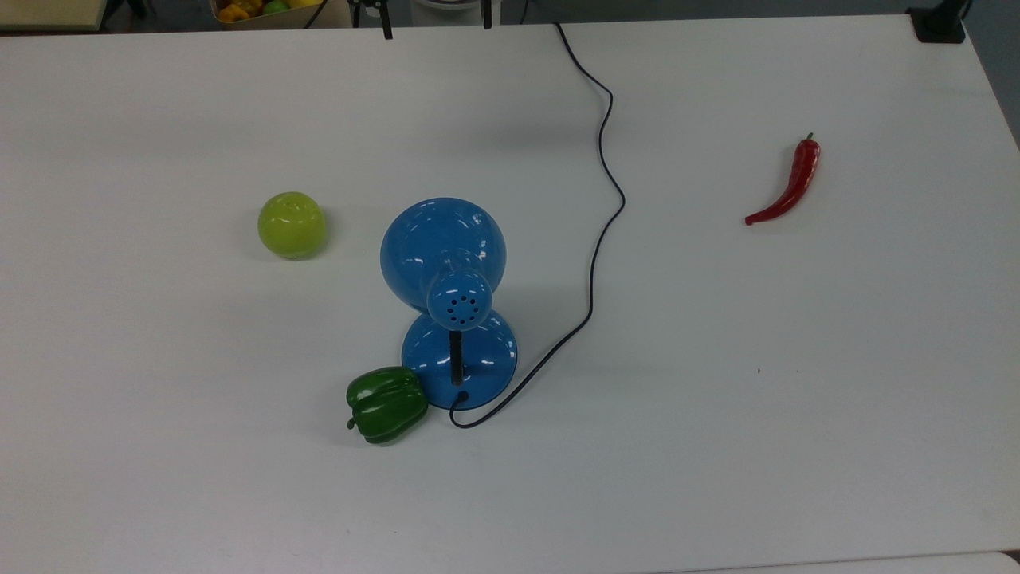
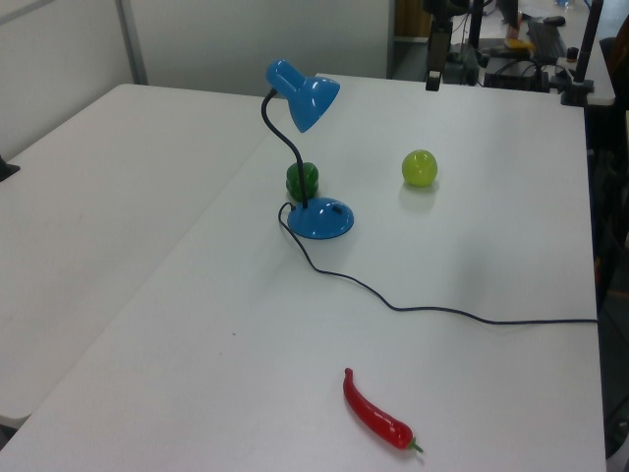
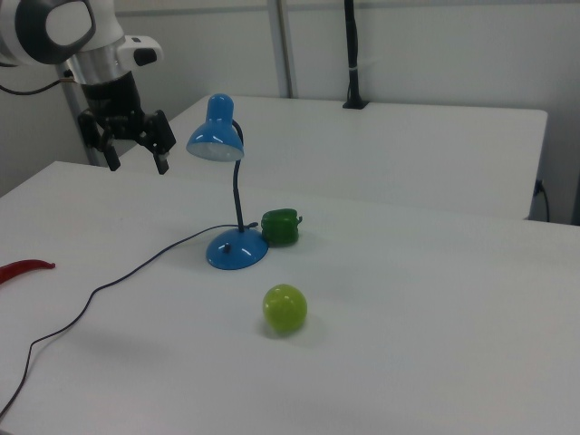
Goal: Turn on desk lamp
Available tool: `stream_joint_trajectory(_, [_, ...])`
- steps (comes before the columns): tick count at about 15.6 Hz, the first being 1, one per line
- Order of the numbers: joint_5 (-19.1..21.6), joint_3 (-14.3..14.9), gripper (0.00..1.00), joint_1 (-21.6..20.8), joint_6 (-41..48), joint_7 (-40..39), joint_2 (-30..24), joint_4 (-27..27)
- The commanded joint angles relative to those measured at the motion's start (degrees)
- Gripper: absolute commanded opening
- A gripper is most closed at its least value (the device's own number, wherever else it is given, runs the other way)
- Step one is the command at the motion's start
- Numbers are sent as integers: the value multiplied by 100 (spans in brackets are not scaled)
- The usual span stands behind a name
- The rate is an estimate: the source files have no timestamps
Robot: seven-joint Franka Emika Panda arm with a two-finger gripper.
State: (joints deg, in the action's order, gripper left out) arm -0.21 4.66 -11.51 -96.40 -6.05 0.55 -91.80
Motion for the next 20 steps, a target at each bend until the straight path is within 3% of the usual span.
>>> stream_joint_trajectory(1, [-58, -79, 100, -10, -45, 148, -230, -250])
stream_joint_trajectory(14, [12, -79, 100, 43, -80, 148, -222, -224])
stream_joint_trajectory(17, [467, -18, 100, 96, -133, 78, -204, -215])
stream_joint_trajectory(20, [513, -9, 100, 113, -247, 69, -195, -224])
